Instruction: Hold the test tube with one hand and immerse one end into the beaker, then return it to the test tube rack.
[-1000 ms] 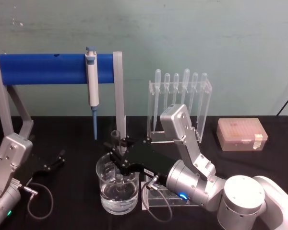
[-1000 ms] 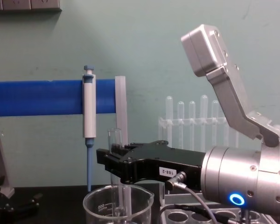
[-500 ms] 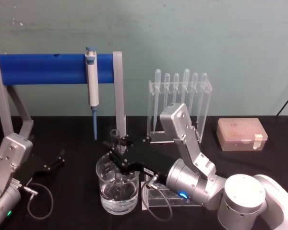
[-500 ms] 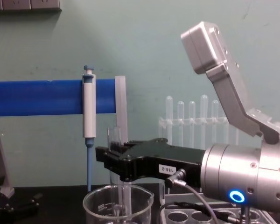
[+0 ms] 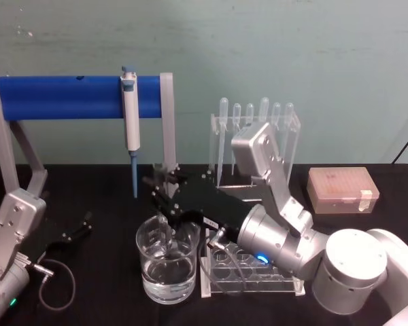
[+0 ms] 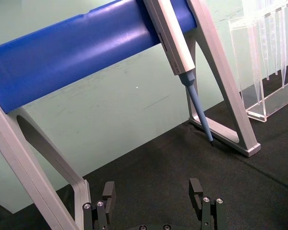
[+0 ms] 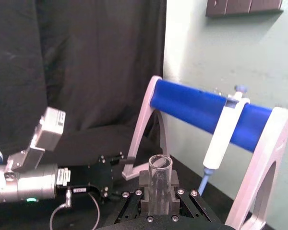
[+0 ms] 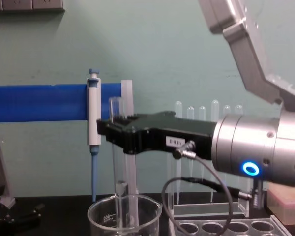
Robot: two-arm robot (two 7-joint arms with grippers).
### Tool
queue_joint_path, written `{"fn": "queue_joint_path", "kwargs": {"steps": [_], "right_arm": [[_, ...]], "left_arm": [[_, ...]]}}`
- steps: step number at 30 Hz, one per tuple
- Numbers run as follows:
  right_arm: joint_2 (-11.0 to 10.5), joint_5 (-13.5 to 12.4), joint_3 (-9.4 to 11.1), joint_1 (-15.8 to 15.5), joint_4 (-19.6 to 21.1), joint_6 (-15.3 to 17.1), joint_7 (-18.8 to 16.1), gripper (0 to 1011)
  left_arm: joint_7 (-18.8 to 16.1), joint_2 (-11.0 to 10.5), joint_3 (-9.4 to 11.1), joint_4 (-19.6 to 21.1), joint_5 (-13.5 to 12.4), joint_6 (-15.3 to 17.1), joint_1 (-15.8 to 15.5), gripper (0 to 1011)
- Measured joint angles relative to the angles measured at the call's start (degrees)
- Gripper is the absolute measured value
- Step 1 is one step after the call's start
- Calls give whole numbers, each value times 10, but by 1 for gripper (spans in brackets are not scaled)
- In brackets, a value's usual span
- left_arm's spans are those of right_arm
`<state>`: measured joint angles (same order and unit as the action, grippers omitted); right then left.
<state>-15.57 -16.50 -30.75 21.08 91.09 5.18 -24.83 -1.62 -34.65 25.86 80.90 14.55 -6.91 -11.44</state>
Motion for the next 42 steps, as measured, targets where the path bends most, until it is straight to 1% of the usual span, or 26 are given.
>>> {"fn": "queue_joint_path", "kwargs": {"steps": [10, 17, 22, 23, 29, 32, 33, 36, 37, 42], "right_arm": [[-4, -11, 7, 8, 29, 23, 4, 228], [-8, -25, 12, 17, 46, 40, 6, 228], [-16, -38, 18, 21, 62, 60, 12, 228], [-16, -38, 18, 21, 62, 60, 12, 228], [-32, -51, 32, 14, 83, 67, 21, 228], [-44, -57, 42, 6, 95, 67, 26, 228], [-51, -61, 49, 0, 102, 68, 28, 228], [-63, -66, 59, -9, 111, 68, 31, 228], [-71, -69, 67, -15, 117, 68, 34, 228], [-94, -76, 85, -37, 134, 68, 40, 228]], "left_arm": [[0, 0, 0, 0, 0, 0, 0, 1000], [0, 0, 0, 0, 0, 0, 0, 1000], [0, 0, 0, 0, 0, 0, 0, 1000], [0, 0, 0, 0, 0, 0, 0, 1000], [0, 0, 0, 0, 0, 0, 0, 1000], [0, 0, 0, 0, 0, 0, 0, 1000], [0, 0, 0, 0, 0, 0, 0, 1000], [0, 0, 0, 0, 0, 0, 0, 1000], [0, 0, 0, 0, 0, 0, 0, 1000], [0, 0, 0, 0, 0, 0, 0, 1000]]}}
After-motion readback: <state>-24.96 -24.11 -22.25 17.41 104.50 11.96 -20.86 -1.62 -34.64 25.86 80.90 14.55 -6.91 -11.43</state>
